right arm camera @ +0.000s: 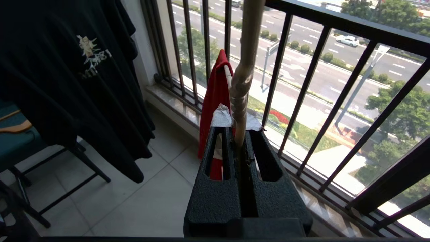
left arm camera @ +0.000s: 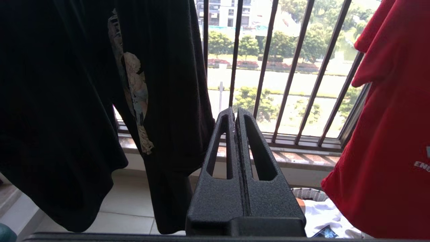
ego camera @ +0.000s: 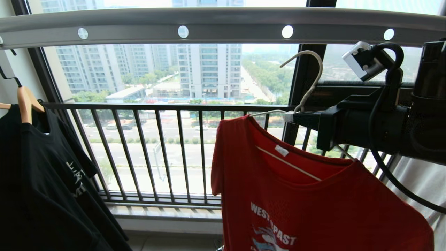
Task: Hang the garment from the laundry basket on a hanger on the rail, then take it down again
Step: Take the clothes off the clothes rack
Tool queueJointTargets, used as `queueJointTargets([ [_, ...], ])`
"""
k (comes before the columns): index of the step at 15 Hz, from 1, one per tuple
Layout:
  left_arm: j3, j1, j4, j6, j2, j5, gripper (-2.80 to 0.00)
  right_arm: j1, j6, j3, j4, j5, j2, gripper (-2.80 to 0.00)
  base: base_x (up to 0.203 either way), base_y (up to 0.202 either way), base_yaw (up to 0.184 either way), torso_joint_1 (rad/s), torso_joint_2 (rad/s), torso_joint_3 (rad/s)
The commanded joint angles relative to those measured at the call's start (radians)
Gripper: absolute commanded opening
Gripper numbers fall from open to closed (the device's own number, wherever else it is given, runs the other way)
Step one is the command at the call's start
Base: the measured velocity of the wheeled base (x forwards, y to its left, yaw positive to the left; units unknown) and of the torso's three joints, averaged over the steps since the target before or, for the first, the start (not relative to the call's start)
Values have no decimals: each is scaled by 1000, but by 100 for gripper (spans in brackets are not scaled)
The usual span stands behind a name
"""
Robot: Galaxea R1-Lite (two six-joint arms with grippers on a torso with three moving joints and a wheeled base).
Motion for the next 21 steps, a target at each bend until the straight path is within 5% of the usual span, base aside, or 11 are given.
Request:
queueJointTargets([
  [1,0,0,-1,-1,1,0,-280,-4,0,6,-11,4,58,-280,0,0,0,0,0,0],
  [7,0,0,0,9,1,-1,-280,-25,2,-14,-20,7,165,-280,0,0,0,0,0,0],
  [10,-6,0,6,113,2,-19,-280,-25,3,-11,-79,4,189,-280,0,0,0,0,0,0],
  [12,-91,0,6,126,61,-72,-280,-25,3,-9,-80,4,193,-280,0,0,0,0,0,0],
  [15,-266,-4,-1,122,336,-165,-280,-25,3,-11,-81,4,210,-280,0,0,0,0,0,0],
  [18,-472,-17,-2,120,683,-340,-280,-25,5,-17,-100,0,217,-280,0,0,0,0,0,0],
  [21,-669,-188,-5,91,1045,-443,-280,-27,6,-19,-145,-26,231,-280,0,0,0,0,0,0],
])
